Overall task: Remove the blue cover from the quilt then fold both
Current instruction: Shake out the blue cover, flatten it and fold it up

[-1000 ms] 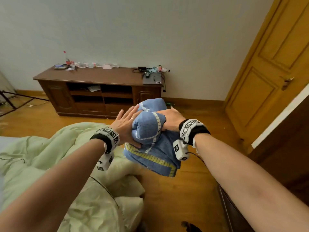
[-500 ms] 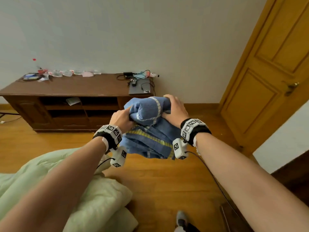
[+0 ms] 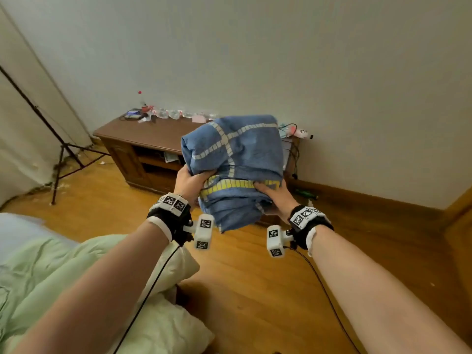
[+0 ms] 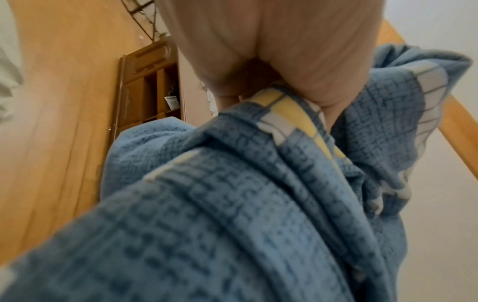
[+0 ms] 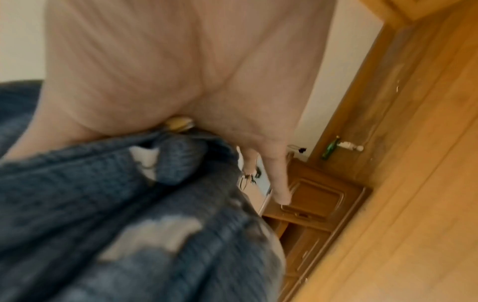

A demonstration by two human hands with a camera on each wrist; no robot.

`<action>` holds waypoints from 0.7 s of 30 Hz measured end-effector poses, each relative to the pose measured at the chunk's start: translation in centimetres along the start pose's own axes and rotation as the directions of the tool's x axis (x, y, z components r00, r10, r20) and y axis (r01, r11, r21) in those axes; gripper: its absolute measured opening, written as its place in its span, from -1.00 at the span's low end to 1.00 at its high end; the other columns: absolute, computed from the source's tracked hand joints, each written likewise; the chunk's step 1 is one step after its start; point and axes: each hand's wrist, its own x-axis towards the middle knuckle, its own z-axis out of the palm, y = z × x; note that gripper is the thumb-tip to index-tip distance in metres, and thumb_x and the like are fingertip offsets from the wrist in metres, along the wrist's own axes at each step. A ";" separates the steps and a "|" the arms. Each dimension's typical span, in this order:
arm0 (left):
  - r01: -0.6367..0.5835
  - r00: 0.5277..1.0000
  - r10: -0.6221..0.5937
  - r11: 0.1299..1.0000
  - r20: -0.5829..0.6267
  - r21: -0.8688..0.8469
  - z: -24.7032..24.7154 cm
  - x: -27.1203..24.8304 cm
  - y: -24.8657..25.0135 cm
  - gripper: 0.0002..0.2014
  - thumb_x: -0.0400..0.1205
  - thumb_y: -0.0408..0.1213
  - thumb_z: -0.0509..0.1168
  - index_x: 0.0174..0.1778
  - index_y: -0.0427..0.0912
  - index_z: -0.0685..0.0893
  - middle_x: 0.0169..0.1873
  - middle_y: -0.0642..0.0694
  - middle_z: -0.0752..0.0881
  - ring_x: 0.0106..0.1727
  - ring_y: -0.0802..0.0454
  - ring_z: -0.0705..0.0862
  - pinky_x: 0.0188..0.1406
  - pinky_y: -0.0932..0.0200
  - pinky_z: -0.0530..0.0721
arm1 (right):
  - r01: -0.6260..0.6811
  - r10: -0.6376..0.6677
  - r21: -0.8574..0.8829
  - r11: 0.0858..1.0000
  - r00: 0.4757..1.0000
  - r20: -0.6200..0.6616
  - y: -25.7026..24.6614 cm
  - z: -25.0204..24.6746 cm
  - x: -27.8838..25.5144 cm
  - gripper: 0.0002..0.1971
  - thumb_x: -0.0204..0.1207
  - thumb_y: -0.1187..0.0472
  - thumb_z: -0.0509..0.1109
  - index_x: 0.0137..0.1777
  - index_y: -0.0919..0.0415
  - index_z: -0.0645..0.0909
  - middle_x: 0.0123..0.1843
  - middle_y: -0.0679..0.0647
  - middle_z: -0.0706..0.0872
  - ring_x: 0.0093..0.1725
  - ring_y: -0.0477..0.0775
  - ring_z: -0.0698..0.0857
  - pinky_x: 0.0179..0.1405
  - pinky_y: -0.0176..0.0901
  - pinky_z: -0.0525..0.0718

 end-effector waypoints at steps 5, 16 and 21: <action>0.094 0.989 -0.119 0.964 -0.088 -0.248 -1.1 8.0 -0.1 -0.57 0.51 -0.24 0.53 0.28 -0.26 0.66 0.07 -0.25 0.80 0.05 -0.23 0.80 -0.06 -0.11 0.76 | -0.286 0.194 0.229 0.931 0.915 0.354 -2.4 5.4 8.6 -0.08 0.16 -0.29 0.68 0.52 0.03 0.51 0.39 0.19 0.70 0.36 0.29 0.68 0.35 0.28 0.61; 0.284 0.942 -0.184 0.883 0.281 -0.373 -5.7 30.6 1.2 -0.32 0.51 0.17 0.44 0.48 -0.12 0.56 0.35 -0.21 0.67 0.38 -0.21 0.64 0.42 -0.21 0.53 | -0.080 0.041 0.164 0.983 0.973 0.229 -12.1 16.8 31.4 -0.21 0.24 -0.29 0.64 0.42 0.10 0.64 0.33 0.19 0.73 0.32 0.29 0.71 0.43 0.29 0.57; 0.260 0.963 -0.210 0.880 0.167 -0.398 -8.5 39.0 1.8 -0.35 0.51 0.05 0.50 0.49 -0.11 0.54 0.35 -0.22 0.67 0.34 -0.22 0.66 0.38 -0.21 0.58 | -0.253 0.189 0.146 0.956 0.918 0.349 -13.7 21.8 40.5 -0.18 0.26 -0.30 0.62 0.46 0.14 0.61 0.39 0.26 0.68 0.37 0.35 0.66 0.47 0.28 0.53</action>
